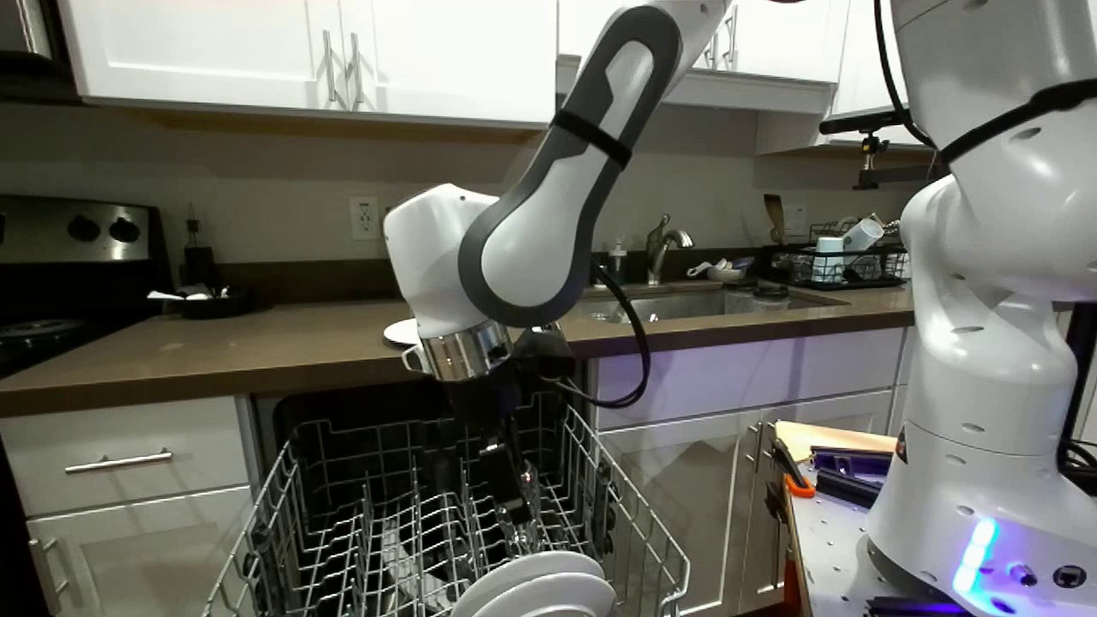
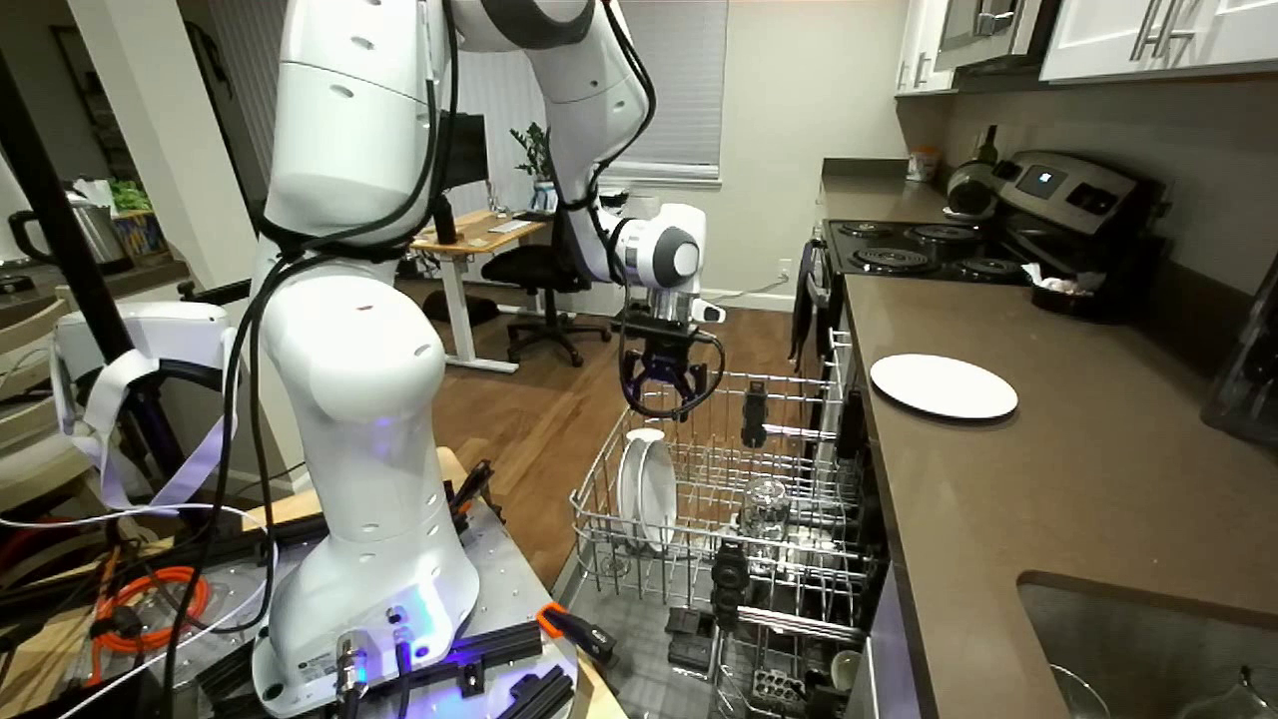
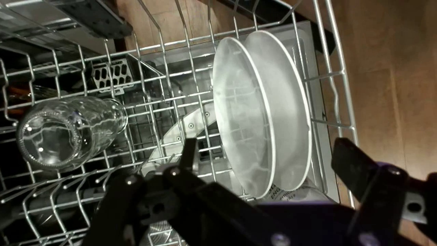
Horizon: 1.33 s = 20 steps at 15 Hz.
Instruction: Remove the plate from the dishwasher and put it on the counter
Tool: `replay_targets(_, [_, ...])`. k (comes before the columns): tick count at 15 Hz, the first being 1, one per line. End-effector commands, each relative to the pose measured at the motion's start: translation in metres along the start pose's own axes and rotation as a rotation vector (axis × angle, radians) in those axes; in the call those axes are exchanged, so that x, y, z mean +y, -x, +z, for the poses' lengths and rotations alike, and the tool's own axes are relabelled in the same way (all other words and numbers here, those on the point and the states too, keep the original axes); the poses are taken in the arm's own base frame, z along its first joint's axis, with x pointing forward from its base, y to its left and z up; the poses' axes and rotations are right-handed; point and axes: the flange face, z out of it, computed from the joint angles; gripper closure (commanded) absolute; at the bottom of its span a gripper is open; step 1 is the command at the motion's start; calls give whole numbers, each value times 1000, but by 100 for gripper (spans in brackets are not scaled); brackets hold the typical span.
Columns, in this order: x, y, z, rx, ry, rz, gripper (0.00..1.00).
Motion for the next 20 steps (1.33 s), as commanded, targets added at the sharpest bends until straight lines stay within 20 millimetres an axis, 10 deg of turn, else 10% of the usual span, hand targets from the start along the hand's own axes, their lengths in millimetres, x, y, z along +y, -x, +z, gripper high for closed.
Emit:
replay_targets(1, [0, -2, 20, -7, -6, 18, 0])
replay_targets(20, [-20, -24, 72, 88, 72, -68, 0])
